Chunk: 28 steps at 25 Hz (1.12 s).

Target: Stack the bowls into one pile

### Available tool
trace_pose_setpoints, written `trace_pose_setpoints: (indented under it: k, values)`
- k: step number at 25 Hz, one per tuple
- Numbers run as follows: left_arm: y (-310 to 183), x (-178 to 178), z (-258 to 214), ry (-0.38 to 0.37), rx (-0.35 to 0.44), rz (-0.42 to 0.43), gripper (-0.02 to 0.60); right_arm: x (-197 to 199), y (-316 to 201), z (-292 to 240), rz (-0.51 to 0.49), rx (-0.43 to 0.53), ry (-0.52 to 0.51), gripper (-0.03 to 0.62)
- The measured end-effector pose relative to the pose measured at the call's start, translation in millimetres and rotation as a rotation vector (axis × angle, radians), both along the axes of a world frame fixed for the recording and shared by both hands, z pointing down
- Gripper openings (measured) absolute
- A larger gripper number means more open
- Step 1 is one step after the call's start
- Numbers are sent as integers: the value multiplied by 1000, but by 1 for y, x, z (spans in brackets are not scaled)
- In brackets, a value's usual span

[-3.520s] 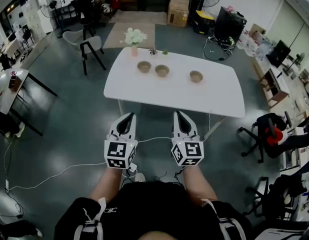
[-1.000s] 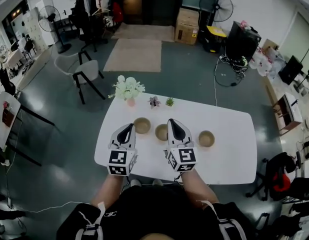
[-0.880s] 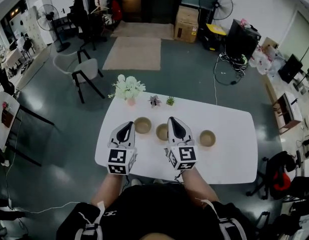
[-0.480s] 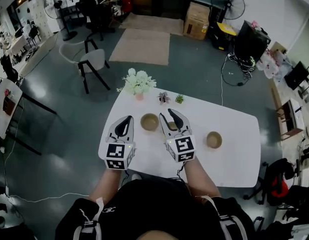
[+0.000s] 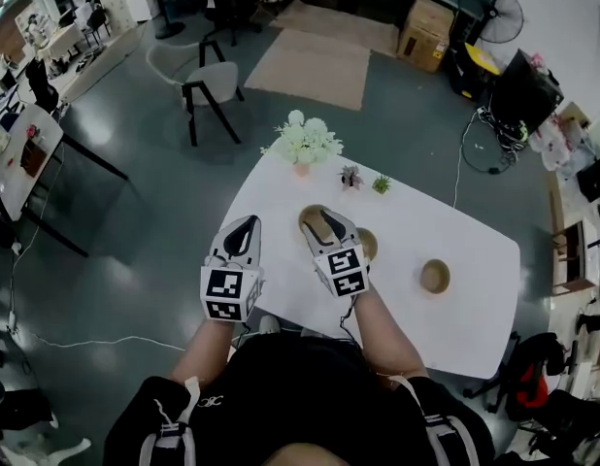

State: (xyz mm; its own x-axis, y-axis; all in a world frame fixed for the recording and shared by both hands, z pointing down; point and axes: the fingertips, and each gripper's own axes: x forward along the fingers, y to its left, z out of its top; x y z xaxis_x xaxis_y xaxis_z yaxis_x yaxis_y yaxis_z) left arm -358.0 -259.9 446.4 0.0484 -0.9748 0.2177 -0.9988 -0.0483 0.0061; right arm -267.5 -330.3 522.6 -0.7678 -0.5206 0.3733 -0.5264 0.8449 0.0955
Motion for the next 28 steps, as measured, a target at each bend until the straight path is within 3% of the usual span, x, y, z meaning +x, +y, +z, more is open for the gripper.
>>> trace_pose_setpoints:
  k: [7, 16, 28]
  values:
    - [11, -33, 15, 7, -31, -48, 12, -28, -10, 94, -57, -101, 240, 201]
    - [14, -63, 29, 19, -51, -81, 12, -36, -18, 180, -110, -186, 575, 193]
    - [19, -81, 36, 17, -63, -98, 12, -38, -24, 221, -136, -151, 758, 176]
